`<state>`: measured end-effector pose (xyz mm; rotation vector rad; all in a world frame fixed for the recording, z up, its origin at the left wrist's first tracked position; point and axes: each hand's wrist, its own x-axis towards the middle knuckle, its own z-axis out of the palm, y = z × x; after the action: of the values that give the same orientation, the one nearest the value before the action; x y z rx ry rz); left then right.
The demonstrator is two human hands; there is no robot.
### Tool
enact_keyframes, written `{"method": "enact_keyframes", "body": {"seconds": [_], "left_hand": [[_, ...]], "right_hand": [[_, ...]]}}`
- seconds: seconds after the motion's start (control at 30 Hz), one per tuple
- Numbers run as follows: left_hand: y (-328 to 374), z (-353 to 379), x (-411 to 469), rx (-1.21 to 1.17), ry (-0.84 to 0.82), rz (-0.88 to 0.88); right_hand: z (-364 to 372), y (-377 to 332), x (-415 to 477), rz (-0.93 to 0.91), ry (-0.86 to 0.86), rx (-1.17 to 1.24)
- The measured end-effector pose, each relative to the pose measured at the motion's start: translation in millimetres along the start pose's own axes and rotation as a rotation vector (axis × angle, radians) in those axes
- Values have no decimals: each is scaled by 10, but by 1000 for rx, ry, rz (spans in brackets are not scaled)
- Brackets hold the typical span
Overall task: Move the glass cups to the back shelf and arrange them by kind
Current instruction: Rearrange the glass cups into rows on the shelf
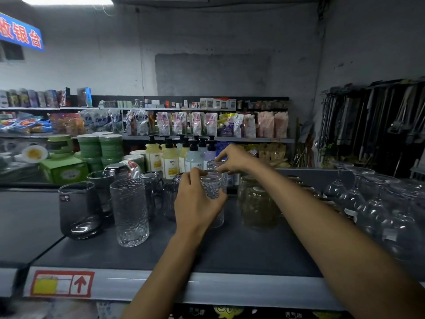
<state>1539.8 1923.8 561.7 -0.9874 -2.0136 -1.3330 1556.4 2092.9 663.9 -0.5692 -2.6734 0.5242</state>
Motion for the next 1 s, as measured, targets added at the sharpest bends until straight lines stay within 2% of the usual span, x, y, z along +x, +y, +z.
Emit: {"method": "enact_keyframes", "body": {"seconds": [0.23,0.37,0.5,0.63,0.77,0.9,1.0], "left_hand": [[-12,-2,0,17,-28,21],[-37,-9,10,39,-36,38],[-24,-6,3,33,-94,-18],[-2,-18,-11,-49,-130,-105],[-43,-15,-2,-158,-121,-119],[-110,13,23,-191,-117,-127],[-121,7,25,-230,-124,-144]], "right_hand": [[-48,-67,-139,-4,14,-55],[-174,-143,-411,28,271,58],[125,-246,-881,83,465,208],[605,-335,-1226,123,499,351],[854,-289,-1213,197,537,462],[1018,-220,-1167,219,508,483],[1055,-186,-1162,238,471,408]]}}
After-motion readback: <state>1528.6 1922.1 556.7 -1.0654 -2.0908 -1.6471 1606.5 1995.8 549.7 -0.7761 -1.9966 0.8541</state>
